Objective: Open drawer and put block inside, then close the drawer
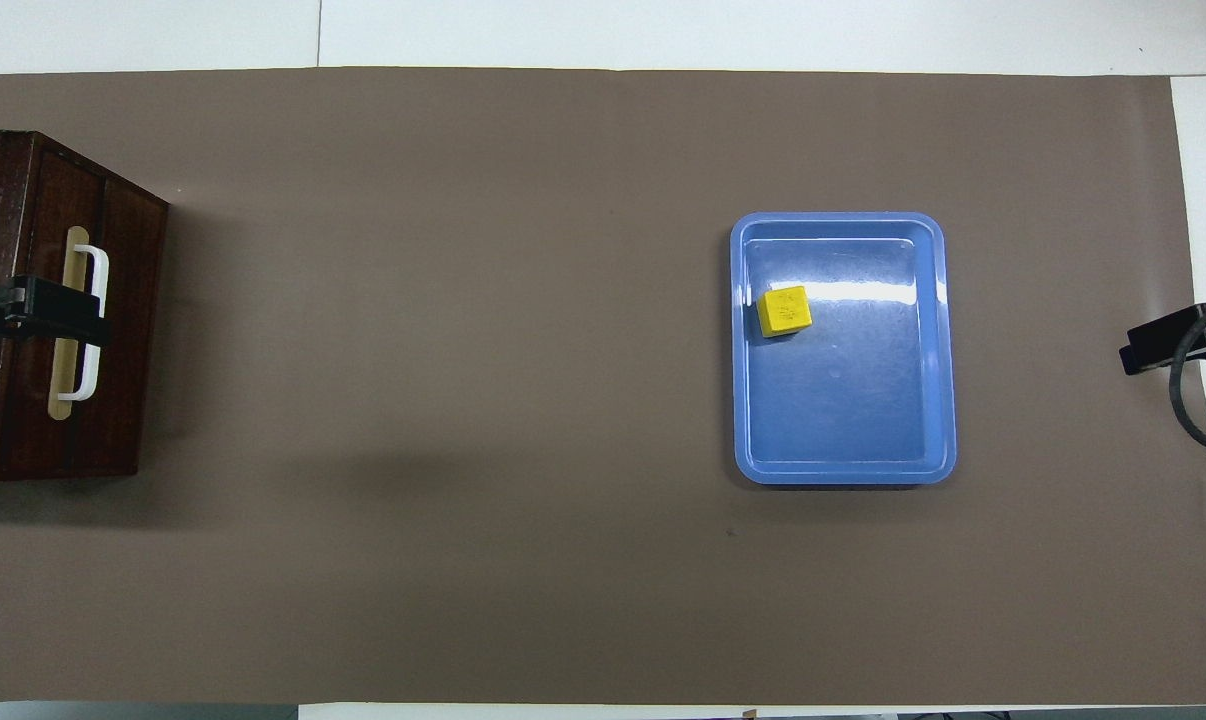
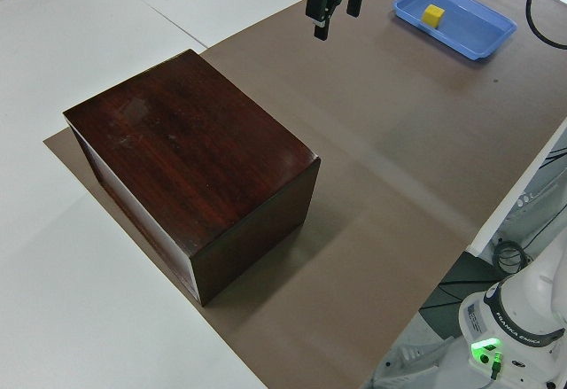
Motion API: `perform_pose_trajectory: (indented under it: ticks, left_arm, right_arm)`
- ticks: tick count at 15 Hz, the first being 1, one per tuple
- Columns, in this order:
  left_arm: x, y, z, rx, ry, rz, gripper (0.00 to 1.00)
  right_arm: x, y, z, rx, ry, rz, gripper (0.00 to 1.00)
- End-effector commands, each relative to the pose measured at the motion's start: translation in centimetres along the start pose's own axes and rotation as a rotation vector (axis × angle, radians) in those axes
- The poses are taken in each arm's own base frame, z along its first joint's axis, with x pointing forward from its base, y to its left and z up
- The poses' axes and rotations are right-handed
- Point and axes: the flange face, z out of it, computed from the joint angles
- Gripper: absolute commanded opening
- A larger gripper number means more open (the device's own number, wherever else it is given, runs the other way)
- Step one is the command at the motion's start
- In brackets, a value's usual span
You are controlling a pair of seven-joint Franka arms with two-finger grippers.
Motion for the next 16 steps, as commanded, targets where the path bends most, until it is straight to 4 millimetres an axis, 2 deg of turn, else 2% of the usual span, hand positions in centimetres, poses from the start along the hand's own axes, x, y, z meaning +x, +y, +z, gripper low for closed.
perform_pose_trajectory:
  ticks: [1, 8, 11, 12, 14, 16]
  left_arm:
    - [-0.2, 0.2, 0.3, -0.013, -0.010, 0.008, 1.00]
    - [-0.4, 0.1, -0.1, -0.013, -0.001, 0.005, 1.00]
    - [-0.4, 0.1, -0.1, -0.013, -0.001, 0.005, 1.00]
    - [-0.4, 0.1, -0.1, -0.013, -0.001, 0.005, 1.00]
    - [-0.4, 0.1, -0.1, -0.013, -0.001, 0.005, 1.00]
    - [-0.4, 0.1, -0.1, -0.013, -0.001, 0.005, 1.00]
  right_arm:
    - [0.2, 0.4, -0.2, -0.019, -0.009, 0.019, 1.00]
    - [0.6, -0.1, -0.5, -0.023, 0.013, 0.001, 1.00]
    - [0.2, 0.3, -0.1, -0.002, 0.003, 0.028, 1.00]
    - [0.3, 0.3, 0.5, 0.002, -0.007, 0.068, 1.00]
    - [0.3, -0.3, 1.9, 0.085, -0.029, 0.256, 1.00]
    - [0.2, -1.3, 4.4, 0.208, -0.069, 0.507, 1.00]
